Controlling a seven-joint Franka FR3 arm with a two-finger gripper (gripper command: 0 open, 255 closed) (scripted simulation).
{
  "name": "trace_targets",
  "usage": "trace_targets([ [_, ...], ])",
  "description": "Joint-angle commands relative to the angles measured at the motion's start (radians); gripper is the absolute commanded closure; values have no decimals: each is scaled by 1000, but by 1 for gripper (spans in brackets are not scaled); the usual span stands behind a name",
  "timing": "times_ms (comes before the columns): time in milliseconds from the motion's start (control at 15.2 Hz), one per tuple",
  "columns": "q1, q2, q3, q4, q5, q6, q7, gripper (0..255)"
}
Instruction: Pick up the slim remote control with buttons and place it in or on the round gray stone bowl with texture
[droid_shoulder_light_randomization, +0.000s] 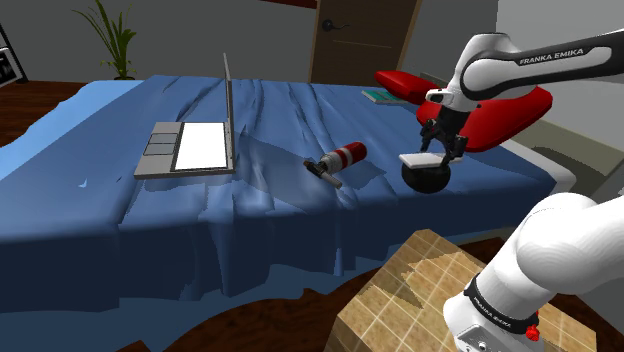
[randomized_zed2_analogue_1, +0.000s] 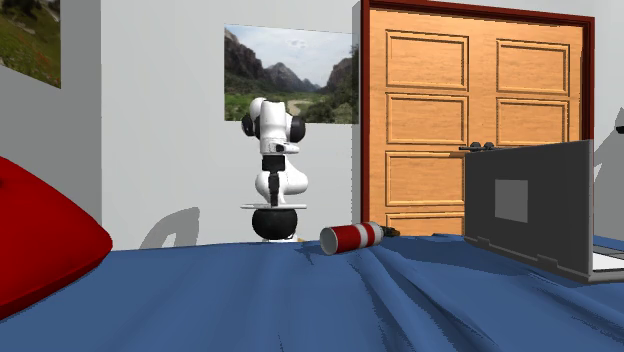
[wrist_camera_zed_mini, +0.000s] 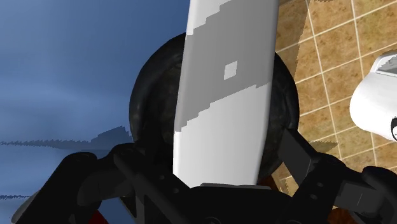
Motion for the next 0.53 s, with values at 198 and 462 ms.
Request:
trace_targets([
  [198,5,-28,30,93,20,-122,-3,0],
  [462,5,-28,30,93,20,-122,-3,0],
])
